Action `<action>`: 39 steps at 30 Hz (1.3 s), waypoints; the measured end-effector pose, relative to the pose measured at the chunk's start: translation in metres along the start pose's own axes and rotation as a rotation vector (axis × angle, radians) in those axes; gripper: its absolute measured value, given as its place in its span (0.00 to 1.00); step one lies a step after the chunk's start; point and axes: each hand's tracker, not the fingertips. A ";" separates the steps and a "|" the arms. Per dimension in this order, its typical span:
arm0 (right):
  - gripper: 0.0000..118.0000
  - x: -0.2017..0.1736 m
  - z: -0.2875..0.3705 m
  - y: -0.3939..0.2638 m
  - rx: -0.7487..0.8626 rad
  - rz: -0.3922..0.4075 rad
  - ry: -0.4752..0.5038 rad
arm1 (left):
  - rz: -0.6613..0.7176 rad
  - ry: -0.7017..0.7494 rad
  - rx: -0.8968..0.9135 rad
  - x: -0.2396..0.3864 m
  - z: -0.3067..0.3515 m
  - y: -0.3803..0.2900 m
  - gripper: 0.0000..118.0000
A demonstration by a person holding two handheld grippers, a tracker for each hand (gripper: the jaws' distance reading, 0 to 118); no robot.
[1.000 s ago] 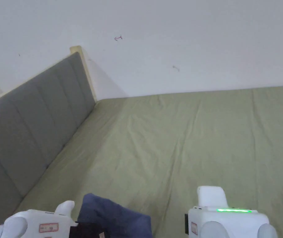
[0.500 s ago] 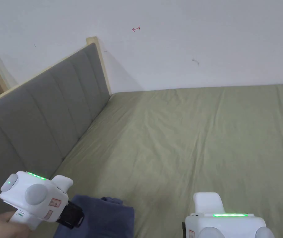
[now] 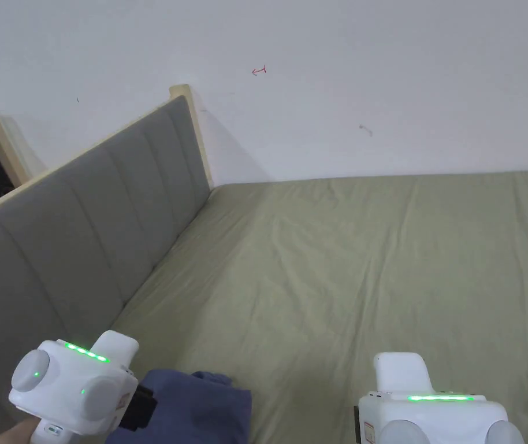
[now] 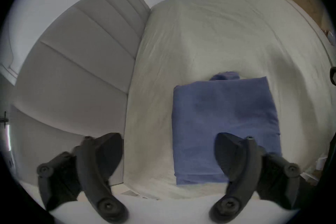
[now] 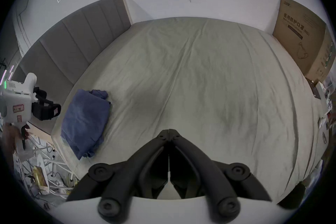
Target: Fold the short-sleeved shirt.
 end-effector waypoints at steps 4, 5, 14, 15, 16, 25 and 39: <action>0.00 0.012 0.020 -0.003 0.034 0.011 -0.005 | 0.098 0.024 0.115 0.029 0.038 0.000 0.01; 0.00 0.017 0.027 -0.004 0.045 0.011 -0.003 | 0.112 0.016 0.164 0.041 0.051 -0.001 0.01; 0.00 0.106 0.091 -0.008 0.206 -0.025 0.004 | 0.365 -0.228 0.508 0.171 0.158 0.023 0.01; 0.00 0.122 0.100 -0.007 0.236 -0.041 -0.011 | 0.384 -0.242 0.542 0.191 0.170 0.029 0.01; 0.00 0.136 0.108 -0.007 0.259 -0.055 -0.021 | 0.379 -0.258 0.564 0.206 0.179 0.035 0.01; 0.00 0.251 0.198 0.015 0.524 -0.124 -0.160 | 0.348 -0.318 0.839 0.316 0.282 0.095 0.01; 0.78 0.289 0.287 0.064 0.808 -0.068 -0.240 | 0.371 -0.267 1.058 0.313 0.365 0.138 0.87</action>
